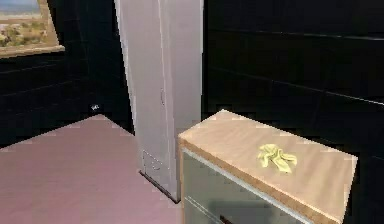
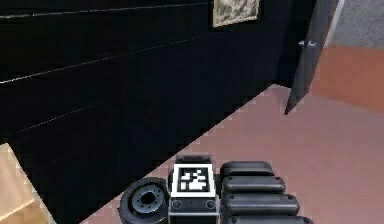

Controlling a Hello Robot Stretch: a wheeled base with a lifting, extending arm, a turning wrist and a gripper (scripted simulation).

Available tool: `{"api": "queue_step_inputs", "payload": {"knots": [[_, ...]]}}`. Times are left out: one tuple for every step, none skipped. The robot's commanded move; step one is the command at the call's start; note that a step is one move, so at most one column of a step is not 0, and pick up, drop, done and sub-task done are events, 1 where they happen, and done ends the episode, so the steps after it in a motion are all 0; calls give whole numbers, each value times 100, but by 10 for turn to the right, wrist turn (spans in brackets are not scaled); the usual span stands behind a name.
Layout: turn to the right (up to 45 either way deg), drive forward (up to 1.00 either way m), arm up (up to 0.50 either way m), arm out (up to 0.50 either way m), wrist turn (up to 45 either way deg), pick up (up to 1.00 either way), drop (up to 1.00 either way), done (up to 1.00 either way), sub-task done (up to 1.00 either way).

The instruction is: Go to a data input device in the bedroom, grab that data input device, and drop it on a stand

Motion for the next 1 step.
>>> {"api": "queue_step_inputs", "payload": {"knots": [[-450, 0, 0, 0, 0, 0, 0, 0, 0]]}}
